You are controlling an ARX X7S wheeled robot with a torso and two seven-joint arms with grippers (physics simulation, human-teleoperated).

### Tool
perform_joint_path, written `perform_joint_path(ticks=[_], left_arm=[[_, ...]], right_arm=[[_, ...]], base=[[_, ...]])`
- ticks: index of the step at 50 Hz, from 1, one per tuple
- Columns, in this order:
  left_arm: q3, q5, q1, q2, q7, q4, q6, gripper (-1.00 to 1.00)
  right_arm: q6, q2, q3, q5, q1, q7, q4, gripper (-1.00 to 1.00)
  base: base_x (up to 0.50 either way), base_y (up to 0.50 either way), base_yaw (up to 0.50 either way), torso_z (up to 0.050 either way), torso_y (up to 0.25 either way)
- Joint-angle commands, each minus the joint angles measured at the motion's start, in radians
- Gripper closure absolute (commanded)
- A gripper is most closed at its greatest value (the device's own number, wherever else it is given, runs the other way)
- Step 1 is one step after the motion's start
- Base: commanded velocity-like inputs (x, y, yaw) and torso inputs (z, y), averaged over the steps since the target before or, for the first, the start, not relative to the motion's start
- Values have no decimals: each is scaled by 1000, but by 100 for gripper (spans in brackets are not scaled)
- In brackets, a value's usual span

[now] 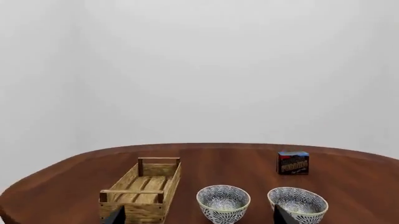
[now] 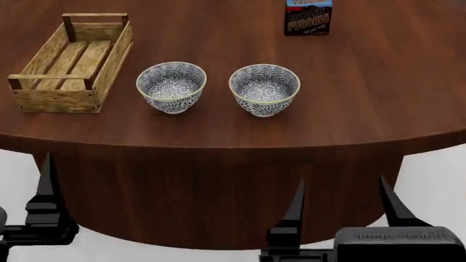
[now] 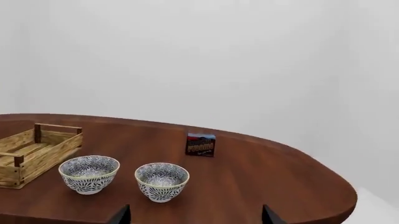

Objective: Stack the left bowl on the right bowl and place them in the tray.

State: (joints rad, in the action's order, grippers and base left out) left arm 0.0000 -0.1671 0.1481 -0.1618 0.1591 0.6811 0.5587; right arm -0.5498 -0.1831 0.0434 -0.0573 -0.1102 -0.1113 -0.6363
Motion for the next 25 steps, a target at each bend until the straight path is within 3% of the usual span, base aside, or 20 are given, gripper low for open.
perform_joint_path(ticks=[1,4,6,8,11,15,22,25], left_arm=[[-95,-82,81,-38,47,296,307,-100],[-131,-191,116,-98,128,366,381,-100],[-105,-445,123,-282,385,366,313,-100],[-84,-615,139,-413,557,365,244,-100],[-42,-721,159,-532,701,365,173,-100],[40,-829,140,-739,920,366,-27,-100],[388,-787,190,-1109,1182,366,-477,-100],[592,-775,338,-1180,1240,366,-555,-100]], right_arm=[[-314,-52,-71,-20,-79,-14,-287,-100],[-451,-68,-90,-36,-136,-11,-384,-100],[-512,-113,-84,-91,-167,-43,-411,-100],[-454,-271,-105,-334,-180,-275,-411,-100],[-354,-546,-46,-784,-233,-725,-410,-100],[-234,-699,52,-950,-278,-905,-410,-100],[-133,-818,196,-1003,-333,-1038,-409,-100],[-107,-844,243,-1013,-362,-1071,-409,-100]], base=[[0,0,0,0,0],[0,0,0,0,0],[0,0,0,0,0],[0,0,0,0,0],[0,0,0,0,0],[0,0,0,0,0],[0,0,0,0,0],[0,0,0,0,0]])
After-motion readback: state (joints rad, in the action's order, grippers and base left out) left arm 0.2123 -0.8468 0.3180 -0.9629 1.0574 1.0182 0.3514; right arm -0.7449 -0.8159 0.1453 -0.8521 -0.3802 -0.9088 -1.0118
